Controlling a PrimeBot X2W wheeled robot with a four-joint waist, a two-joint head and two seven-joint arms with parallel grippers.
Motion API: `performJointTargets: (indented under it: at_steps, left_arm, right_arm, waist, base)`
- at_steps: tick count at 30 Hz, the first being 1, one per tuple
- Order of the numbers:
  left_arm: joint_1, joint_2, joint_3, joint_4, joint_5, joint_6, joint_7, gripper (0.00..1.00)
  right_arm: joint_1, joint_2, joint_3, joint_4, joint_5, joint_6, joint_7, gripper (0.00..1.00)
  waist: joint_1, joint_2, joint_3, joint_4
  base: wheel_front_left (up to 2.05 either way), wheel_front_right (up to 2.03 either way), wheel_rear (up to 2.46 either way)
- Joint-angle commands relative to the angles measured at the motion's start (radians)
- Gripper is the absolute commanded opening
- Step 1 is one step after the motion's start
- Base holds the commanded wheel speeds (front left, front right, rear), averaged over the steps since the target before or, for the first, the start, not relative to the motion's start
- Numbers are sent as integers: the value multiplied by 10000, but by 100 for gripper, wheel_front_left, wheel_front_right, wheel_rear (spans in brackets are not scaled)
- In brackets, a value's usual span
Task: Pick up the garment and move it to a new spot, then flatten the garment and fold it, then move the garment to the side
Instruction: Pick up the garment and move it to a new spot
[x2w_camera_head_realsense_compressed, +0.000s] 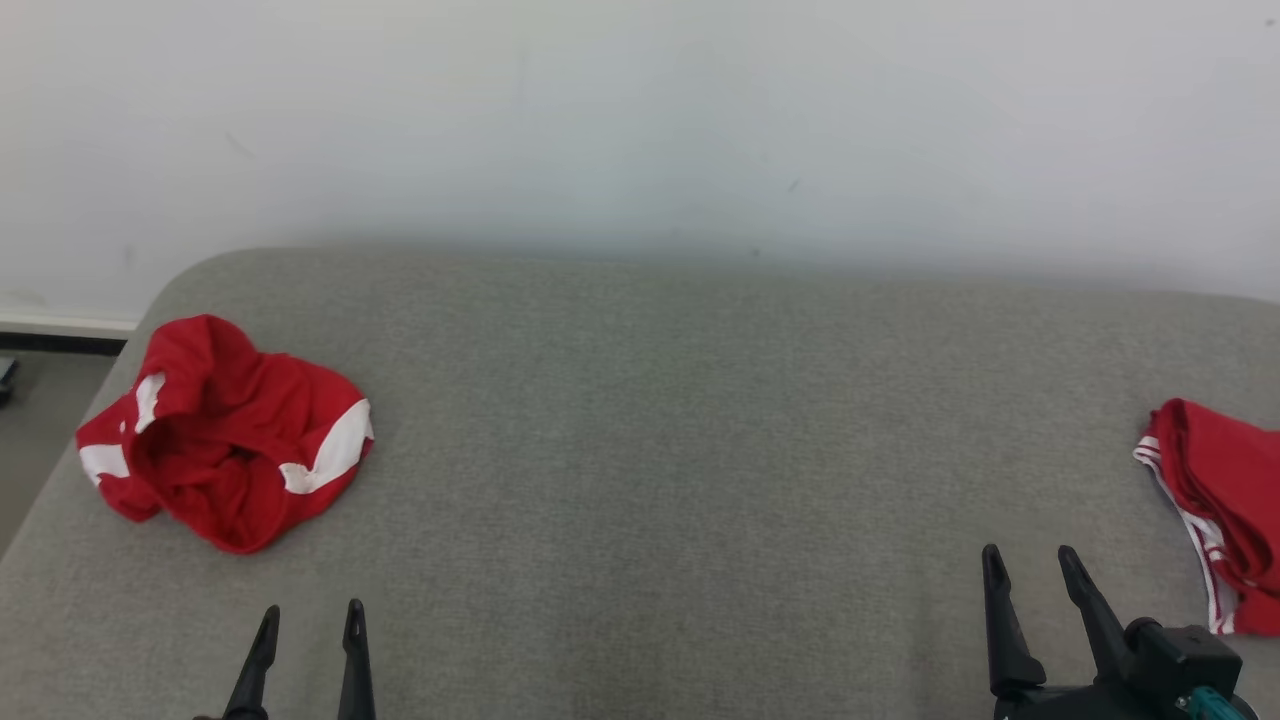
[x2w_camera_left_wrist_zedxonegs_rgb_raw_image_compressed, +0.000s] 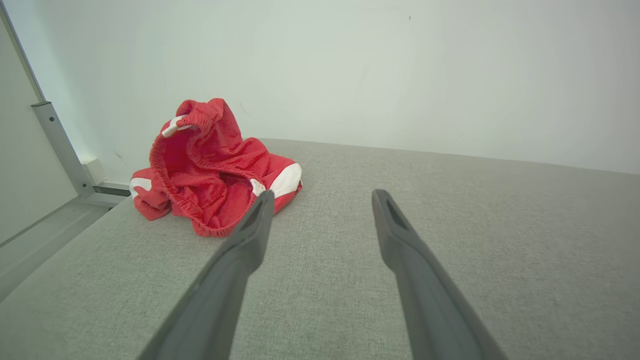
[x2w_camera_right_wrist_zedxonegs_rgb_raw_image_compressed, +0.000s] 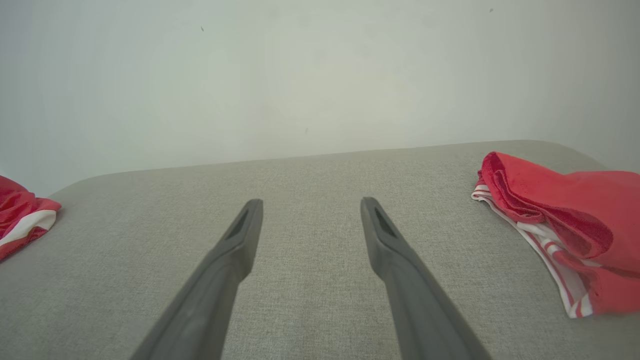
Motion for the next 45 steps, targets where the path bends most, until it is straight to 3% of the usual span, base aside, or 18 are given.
performJointTargets:
  at_steps: [1, 10, 19, 37, 45]
  left_arm:
    - [66, -12, 18, 13, 63, 21, -31, 100]
    - [228, -14, 103, 20, 108, -39, -31, 100]
    - [339, -4, 236, 56, 137, -79, -31, 100]
    - [129, -7, 480, 181, 36, -82, -31, 100]
    - [-2078, 37, 238, 2076, -342, -177, 136, 100]
  right_arm:
    - [131, 33, -26, 8, 61, -26, -49, 100]
    - [67, 28, 178, 19, 91, -26, -55, 100]
    - [162, 30, 320, -48, 3, -26, 60, 100]
    - [212, 29, 581, -26, 77, -26, 68, 100]
    - [-34, 16, 675, -398, -151, -26, 343, 100]
  waist:
    - [0, 0, -105, 618]
    - [0, 0, -241, 1933]
    - [0, 0, -265, 2697]
    - [0, 0, -322, 2963]
    - [0, 0, 212, 2884]
  base:
    - [0, 0, 0]
    - [0, 0, 0]
    - [0, 0, 0]
    - [0, 0, 0]
    - [0, 0, 0]
